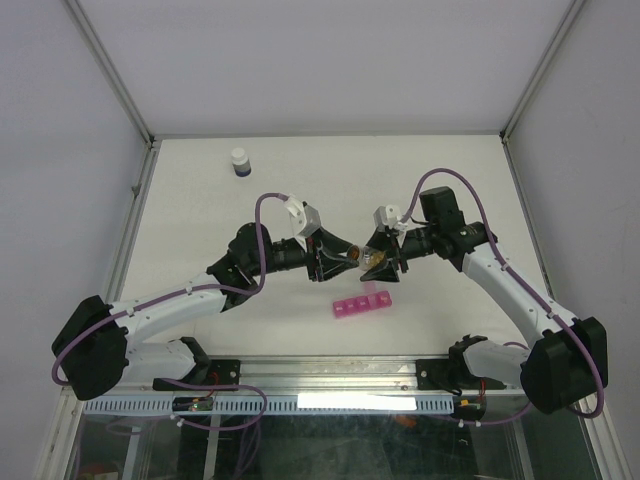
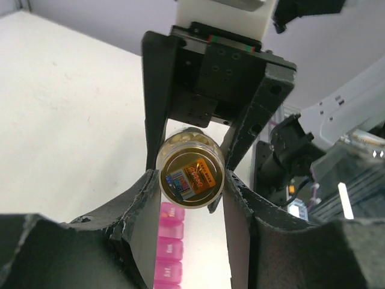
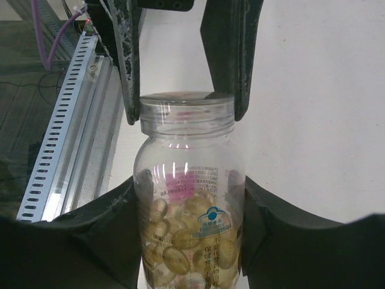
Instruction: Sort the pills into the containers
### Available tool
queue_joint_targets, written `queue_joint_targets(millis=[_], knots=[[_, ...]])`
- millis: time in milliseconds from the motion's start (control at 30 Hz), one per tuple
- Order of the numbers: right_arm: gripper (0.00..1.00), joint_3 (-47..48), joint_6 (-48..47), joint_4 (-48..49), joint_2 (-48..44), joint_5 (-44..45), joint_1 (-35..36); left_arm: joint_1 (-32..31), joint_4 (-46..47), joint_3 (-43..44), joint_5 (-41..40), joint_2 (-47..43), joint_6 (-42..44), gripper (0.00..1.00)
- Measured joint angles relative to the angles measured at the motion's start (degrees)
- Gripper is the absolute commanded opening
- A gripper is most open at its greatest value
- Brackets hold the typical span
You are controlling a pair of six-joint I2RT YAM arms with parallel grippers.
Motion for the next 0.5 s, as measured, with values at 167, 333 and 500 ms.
queue_joint_targets(millis=[167, 333, 500], knots=[[0.00, 0.00, 3.87, 2.32, 0.55, 1.27, -0.02, -1.90, -3.63, 0.00, -9.66, -1.62, -12.59, 0.00], [0.00, 0.00, 5.73, 2.97, 1.07, 1.29, 0.07, -3.72, -7.72, 0.55, -16.83, -2.73, -20.81, 0.49], [0.00, 0.00, 6.34, 3.58, 1.07, 1.33, 0.07, -4.17, -8.92, 1.44, -17.73, -2.82, -22.12, 0.90]])
